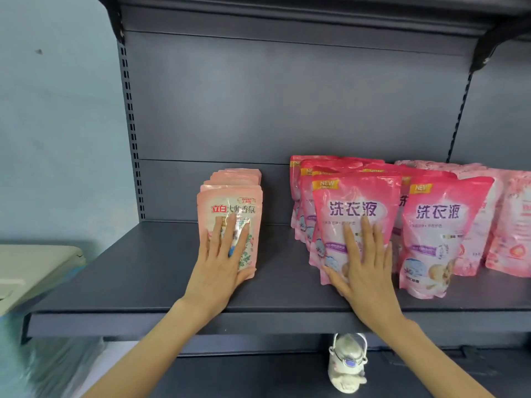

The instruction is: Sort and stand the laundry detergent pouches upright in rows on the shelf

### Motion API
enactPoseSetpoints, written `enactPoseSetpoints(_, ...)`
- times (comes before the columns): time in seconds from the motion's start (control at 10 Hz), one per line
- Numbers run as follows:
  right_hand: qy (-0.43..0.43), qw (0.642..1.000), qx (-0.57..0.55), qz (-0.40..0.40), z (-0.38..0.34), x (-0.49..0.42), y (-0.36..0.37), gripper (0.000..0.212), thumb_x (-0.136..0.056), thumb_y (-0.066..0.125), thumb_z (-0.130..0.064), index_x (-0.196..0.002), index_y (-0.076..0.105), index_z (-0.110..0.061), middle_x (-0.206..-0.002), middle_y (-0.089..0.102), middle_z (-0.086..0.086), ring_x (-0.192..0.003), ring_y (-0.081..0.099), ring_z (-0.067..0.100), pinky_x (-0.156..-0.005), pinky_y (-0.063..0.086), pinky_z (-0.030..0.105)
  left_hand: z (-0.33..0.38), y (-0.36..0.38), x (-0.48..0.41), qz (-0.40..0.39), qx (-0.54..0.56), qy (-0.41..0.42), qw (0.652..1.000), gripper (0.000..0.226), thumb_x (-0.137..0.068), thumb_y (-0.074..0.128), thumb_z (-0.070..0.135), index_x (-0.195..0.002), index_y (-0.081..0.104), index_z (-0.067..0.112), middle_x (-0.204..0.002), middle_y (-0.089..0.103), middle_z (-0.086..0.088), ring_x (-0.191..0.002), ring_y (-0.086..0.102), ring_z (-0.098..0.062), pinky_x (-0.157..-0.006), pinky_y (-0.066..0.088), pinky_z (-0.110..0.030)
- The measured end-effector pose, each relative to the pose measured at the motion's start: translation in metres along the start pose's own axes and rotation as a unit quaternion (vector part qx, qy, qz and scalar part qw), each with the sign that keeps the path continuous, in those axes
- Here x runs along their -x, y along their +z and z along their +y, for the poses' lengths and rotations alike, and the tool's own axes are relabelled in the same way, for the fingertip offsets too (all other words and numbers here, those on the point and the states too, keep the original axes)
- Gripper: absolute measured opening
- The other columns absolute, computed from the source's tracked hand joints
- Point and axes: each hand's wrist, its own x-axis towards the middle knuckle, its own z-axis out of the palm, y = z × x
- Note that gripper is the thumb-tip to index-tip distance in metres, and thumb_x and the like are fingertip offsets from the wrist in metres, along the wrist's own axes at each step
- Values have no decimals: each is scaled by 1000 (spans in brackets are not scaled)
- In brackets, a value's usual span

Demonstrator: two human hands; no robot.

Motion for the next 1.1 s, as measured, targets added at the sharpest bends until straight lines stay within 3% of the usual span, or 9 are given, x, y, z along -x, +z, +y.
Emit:
enactPoseSetpoints(0.1,-3,1000,-3,-14,0,2,-3,78,-89,29,-58,-151,-2,-22,-158,-7,10,-145,-2,33,-111,12,57,1,-6,3,-14,-10,-4,1000,75,-89,20,54,-147,14,8,-154,3,-20,-141,4,-41,-111,8,-52)
enactPoseSetpoints(0.2,-18,999,9,-25,4,8,-10,74,-90,29,-55,-151,1,-22,-158,0,12,-145,3,34,-112,14,58,3,-18,7,-25,-6,-5,1000,70,-92,19,52,-147,19,8,-153,13,-21,-140,14,-41,-110,13,-52)
enactPoseSetpoints(0.3,-36,998,13,-44,6,16,-20,66,-94,22,-54,-151,7,-22,-157,7,12,-144,9,34,-110,14,56,9,-30,14,-38,3,4,999,65,-97,9,50,-144,29,10,-151,23,-21,-137,25,-41,-108,23,-51)
enactPoseSetpoints(0.5,-62,990,65,-104,15,20,-43,63,-98,7,-53,-148,23,-17,-154,23,12,-140,21,30,-108,21,54,17,-50,28,-99,25,3,995,65,-95,11,53,-140,32,11,-144,39,-20,-130,42,-38,-99,41,-53)
enactPoseSetpoints(0.7,-40,978,107,-172,24,9,-85,64,-97,9,-54,-139,38,-15,-141,47,11,-126,49,30,-108,24,53,-2,-86,36,-147,24,-17,989,68,-98,0,47,-134,45,10,-132,53,-19,-117,56,-36,-88,46,-56)
enactPoseSetpoints(0.8,-11,973,117,-196,27,7,-111,73,-96,5,-57,-134,48,-12,-135,53,13,-123,52,32,-94,36,59,-5,-110,38,-146,19,-22,989,74,-97,0,47,-128,56,8,-128,57,-20,-113,58,-36,-88,45,-58)
enactPoseSetpoints(0.9,-16,972,123,-198,29,4,-136,86,-86,-10,-67,-144,29,-17,-149,34,9,-137,33,32,-104,26,61,-4,-131,35,-144,9,-14,989,74,-97,1,48,-127,57,9,-130,55,-20,-116,56,-36,-100,32,-54)
enactPoseSetpoints(1.0,-26,980,102,-171,36,2,-157,93,-66,-32,-74,-141,-8,-26,-157,3,4,-145,5,29,-112,3,56,-1,-146,27,-123,-23,-5,992,74,-97,4,49,-124,59,8,-127,57,-21,-115,56,-37,-97,21,-53)
enactPoseSetpoints(1.1,5,978,112,-176,40,1,-182,105,-52,-41,-74,-143,-16,-27,-158,-4,3,-146,-3,25,-114,0,53,9,-166,22,-90,-39,-47,994,74,-96,7,51,-122,61,8,-126,58,-20,-115,57,-36,-99,31,-56)
